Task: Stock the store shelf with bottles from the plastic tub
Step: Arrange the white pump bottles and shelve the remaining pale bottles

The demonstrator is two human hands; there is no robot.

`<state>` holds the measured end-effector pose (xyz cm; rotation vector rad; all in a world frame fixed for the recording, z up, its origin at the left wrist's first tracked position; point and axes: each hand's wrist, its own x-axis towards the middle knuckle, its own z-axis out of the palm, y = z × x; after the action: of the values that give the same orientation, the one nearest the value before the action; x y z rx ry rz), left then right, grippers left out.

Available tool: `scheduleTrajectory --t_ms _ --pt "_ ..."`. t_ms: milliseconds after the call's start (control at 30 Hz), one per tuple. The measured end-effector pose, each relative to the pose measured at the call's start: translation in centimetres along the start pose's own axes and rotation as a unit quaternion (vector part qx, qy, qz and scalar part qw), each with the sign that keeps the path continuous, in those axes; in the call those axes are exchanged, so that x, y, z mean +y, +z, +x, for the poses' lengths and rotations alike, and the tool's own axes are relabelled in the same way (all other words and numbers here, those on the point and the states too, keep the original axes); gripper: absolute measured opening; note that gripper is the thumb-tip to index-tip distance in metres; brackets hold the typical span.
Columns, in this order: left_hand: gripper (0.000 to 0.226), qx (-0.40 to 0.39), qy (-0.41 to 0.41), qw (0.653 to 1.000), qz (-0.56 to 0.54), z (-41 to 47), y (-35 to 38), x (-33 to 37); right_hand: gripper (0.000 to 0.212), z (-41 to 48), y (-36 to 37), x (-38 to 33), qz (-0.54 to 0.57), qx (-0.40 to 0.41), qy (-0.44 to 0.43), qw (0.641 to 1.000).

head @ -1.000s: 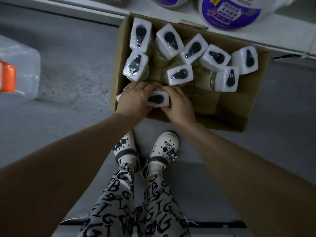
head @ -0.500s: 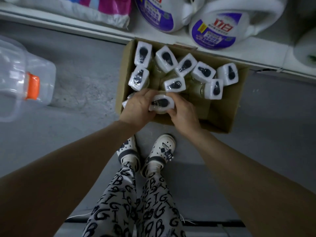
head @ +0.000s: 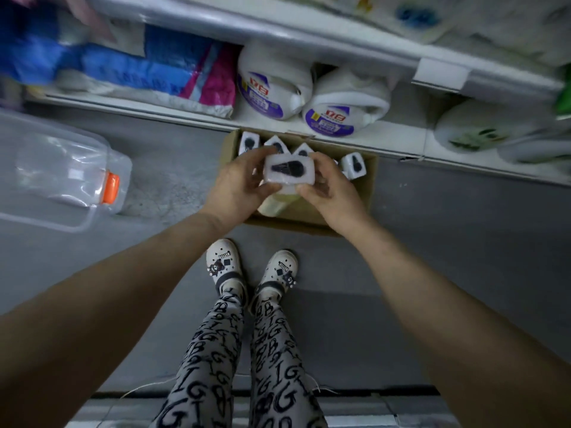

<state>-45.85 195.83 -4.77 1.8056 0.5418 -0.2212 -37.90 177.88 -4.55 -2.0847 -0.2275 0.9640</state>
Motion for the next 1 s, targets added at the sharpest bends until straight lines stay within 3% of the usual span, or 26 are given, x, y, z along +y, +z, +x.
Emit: scheduleTrajectory --t_ms 233,400,567,800,933,1000 --pt "0.053 0.025 -0.01 0.994 -0.11 -3.0 -3.6 9.2 0.045 -4.7 -3.1 -8.3 0.147 0.022 -0.024 0.989" --pt "0.042 0.04 0.061 0.993 -0.089 -5.1 -5.7 15.8 0.038 -8.0 -6.0 -14.4 0.212 0.056 -0.046 0.975" --pt "0.036 0.017 0.106 0.989 -0.104 -7.6 -8.4 22.7 0.026 -11.7 -8.8 -20.3 0.228 0.092 -0.083 0.966" --pt "0.029 0.018 0.139 0.985 -0.096 -10.5 -11.1 29.3 0.04 -16.2 -11.5 -25.9 0.217 0.133 -0.104 0.961" --pt "0.05 0.045 0.154 0.984 -0.084 -12.8 -12.1 32.6 0.033 -18.6 -13.2 -28.8 0.201 0.13 -0.125 0.963" --pt "0.049 0.055 0.157 0.983 -0.073 -13.6 -12.6 33.9 0.036 -19.4 -13.8 -30.1 0.194 0.132 -0.133 0.963"
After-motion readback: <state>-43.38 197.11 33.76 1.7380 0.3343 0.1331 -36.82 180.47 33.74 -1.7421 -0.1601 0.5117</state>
